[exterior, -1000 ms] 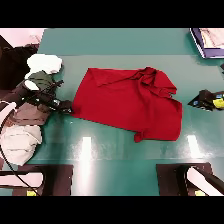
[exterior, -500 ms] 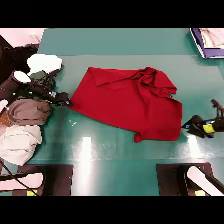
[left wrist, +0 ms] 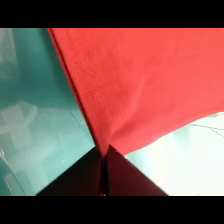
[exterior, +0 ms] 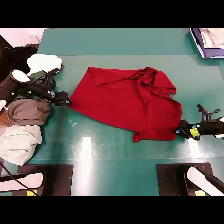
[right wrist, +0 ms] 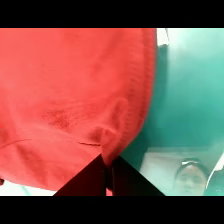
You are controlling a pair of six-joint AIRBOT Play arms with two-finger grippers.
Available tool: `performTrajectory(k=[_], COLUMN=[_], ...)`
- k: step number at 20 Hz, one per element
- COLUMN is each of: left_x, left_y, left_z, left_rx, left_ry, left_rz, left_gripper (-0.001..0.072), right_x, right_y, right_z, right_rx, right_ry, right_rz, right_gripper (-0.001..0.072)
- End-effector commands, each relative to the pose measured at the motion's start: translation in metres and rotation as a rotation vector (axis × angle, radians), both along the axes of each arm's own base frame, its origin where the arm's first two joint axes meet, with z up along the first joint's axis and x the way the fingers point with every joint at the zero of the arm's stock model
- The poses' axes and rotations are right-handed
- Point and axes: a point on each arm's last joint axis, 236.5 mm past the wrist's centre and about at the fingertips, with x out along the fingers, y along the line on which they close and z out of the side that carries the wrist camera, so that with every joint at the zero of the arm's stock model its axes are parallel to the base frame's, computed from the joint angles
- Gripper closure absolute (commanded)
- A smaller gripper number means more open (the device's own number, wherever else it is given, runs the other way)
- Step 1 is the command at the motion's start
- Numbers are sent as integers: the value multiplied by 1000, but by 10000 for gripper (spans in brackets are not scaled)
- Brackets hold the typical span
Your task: Fold the shirts.
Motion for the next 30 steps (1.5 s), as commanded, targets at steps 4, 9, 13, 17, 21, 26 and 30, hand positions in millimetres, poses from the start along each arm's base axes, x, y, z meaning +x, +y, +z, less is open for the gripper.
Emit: performTrajectory(k=[4,9,13,17,21,26,30], left_x=[61,45,-37,-134,-207,-207,-109], left_y=[40,43,31,16,4,4,25], left_z=[130,356,504,584,607,568,437], left_rx=[6,6,16,17,10,26,58], left_ry=[-345,-891,-1272,-1538,-1661,-1505,-1049], left_rz=[205,243,220,205,198,195,222], left_gripper=[684,684,684,684,684,684,684], right_x=[83,152,109,41,-10,-13,53], right_y=[-9,-17,-3,24,30,10,-16], right_z=[107,364,519,609,639,610,510], right_rx=[-149,-289,-420,-508,-670,-763,-622], right_ry=[-364,-1064,-1421,-1659,-1710,-1472,-1082], right_rz=[71,-70,-56,-36,-2,45,137], right_gripper=[696,696,696,696,697,699,699])
